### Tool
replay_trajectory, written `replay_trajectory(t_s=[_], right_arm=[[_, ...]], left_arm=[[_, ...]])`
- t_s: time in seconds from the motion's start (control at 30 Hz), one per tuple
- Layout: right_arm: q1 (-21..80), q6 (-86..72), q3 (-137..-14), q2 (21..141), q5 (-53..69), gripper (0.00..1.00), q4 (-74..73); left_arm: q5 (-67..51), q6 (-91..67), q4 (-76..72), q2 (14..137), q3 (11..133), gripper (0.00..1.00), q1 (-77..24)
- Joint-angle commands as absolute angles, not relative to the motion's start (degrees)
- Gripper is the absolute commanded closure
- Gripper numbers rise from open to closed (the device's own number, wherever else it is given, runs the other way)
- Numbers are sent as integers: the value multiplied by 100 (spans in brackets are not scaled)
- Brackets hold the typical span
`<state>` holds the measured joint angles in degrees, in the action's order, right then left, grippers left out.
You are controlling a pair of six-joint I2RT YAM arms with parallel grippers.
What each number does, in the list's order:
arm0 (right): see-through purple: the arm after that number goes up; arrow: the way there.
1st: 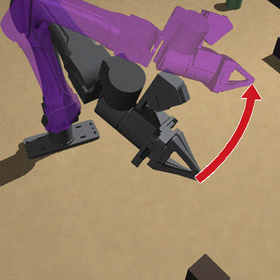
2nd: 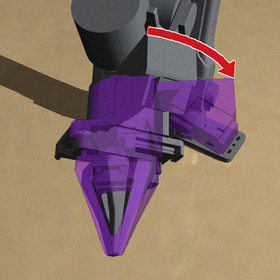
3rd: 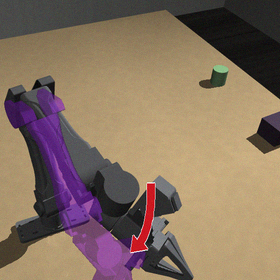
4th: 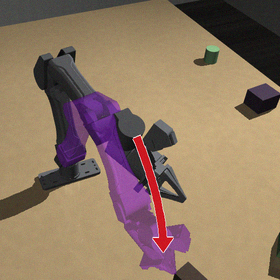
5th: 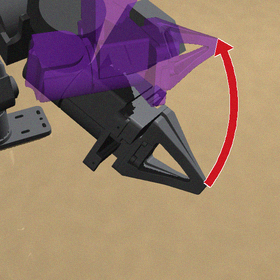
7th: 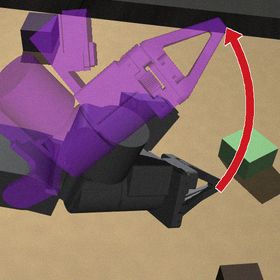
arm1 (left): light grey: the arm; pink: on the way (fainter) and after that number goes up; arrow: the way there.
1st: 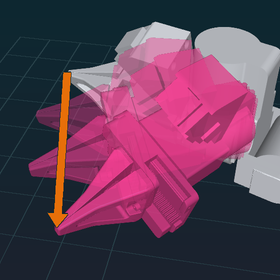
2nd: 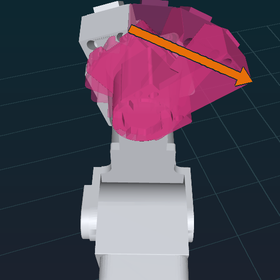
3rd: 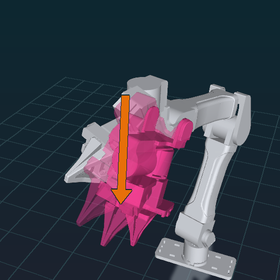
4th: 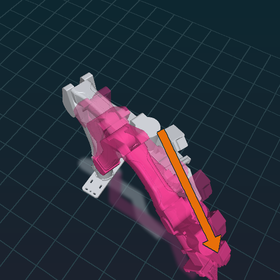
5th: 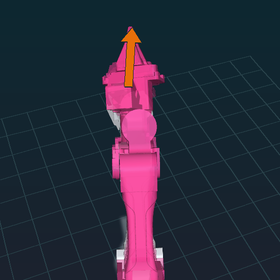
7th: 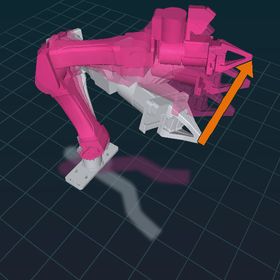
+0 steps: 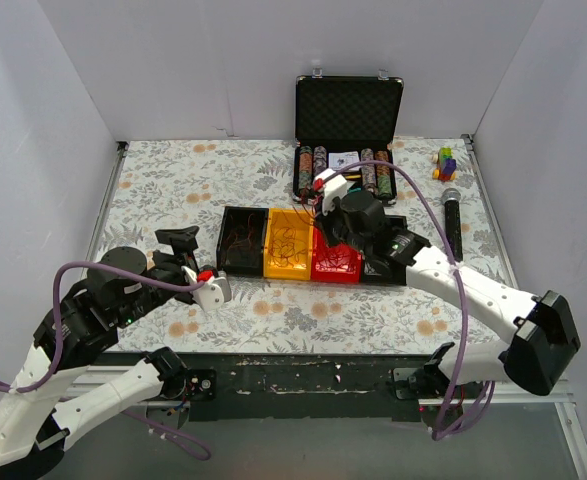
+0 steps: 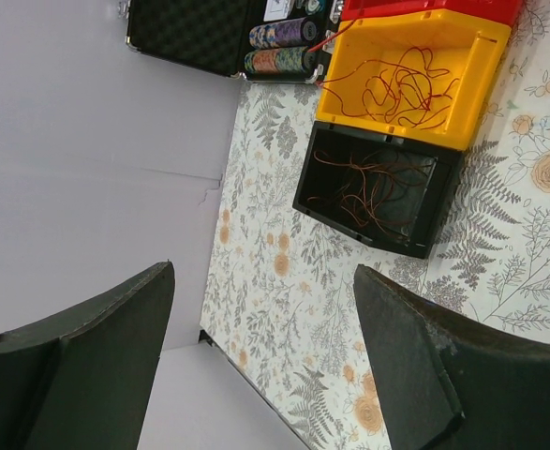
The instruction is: Untangle the cables
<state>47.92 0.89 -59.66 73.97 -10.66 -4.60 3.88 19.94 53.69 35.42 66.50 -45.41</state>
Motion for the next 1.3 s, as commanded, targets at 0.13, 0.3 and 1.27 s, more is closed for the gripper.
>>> replay_trajectory(t_s=[0.13,0.3,1.27], right_arm=[[4342,-843,-5766,8015,-1713,99,-290],[4316,-1098,-5695,8217,-1855,99,-299],[4184,-1758,-6459,9150,-1090,77,-878]], left_arm=[[316,1978,5502,3595,6768,23,-4482],[308,2004,5441,3604,6698,23,-4482],[255,2101,5344,3656,6592,23,-4482]])
